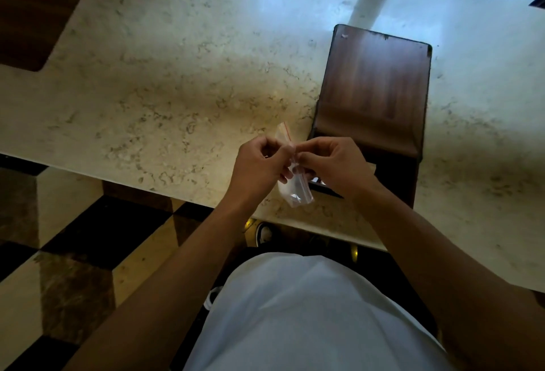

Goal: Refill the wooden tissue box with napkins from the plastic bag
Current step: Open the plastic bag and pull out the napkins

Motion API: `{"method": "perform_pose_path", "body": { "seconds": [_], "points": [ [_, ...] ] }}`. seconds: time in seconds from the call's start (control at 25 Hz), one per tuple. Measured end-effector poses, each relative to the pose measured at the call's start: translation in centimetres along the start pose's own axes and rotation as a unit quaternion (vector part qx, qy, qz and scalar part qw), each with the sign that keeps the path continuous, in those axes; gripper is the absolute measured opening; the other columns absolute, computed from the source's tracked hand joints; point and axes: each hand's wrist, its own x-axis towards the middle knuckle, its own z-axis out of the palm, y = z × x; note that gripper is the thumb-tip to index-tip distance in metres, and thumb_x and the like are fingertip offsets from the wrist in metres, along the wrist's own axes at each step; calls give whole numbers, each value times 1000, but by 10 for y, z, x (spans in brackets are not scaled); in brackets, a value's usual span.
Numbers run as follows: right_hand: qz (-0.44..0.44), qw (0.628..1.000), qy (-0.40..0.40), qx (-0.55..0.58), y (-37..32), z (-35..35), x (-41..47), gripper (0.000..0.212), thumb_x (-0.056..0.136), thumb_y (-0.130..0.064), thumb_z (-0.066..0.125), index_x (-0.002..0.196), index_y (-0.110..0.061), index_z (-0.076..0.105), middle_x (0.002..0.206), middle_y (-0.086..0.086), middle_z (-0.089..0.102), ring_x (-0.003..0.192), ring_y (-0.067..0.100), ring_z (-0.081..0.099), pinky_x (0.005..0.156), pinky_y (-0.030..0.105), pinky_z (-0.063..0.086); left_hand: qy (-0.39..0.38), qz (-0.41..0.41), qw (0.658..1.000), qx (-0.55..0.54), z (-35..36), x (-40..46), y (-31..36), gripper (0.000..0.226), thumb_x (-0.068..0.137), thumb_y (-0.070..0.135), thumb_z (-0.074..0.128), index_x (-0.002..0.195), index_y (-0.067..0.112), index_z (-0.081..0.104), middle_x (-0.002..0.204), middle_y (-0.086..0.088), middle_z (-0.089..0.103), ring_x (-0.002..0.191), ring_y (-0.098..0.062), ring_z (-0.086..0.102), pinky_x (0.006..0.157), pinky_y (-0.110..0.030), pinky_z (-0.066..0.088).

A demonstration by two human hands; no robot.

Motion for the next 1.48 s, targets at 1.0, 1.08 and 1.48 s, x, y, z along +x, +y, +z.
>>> {"method": "perform_pose_path", "body": {
  "seconds": [1.0,1.08,1.48],
  "points": [
    [64,993,-96,-3,-1,-18,12,12,92,-14,73,81,-8,75,68,5,76,55,6,66,54,18,53,-75,-30,979,187,6,3,16,26,92,25,58,70,13,65,58,1,60,50,-15,53,55,-35,47],
    [33,995,-83,-43,0,-17,12,17,92,-12,71,76,-10,74,63,2,74,50,4,64,50,15,49,-125,-27,971,201,6,2,17,33,94,28,54,64,17,62,56,3,52,50,-13,43,55,-34,38],
    [-43,976,62,-207,-3,-17,13,15,87,-19,76,78,-20,65,70,-5,70,57,9,69,51,17,57,12,44,953,300,-4,5,7,46,83,24,60,44,17,37,40,8,31,34,-10,27,37,-15,21]
  ]
}}
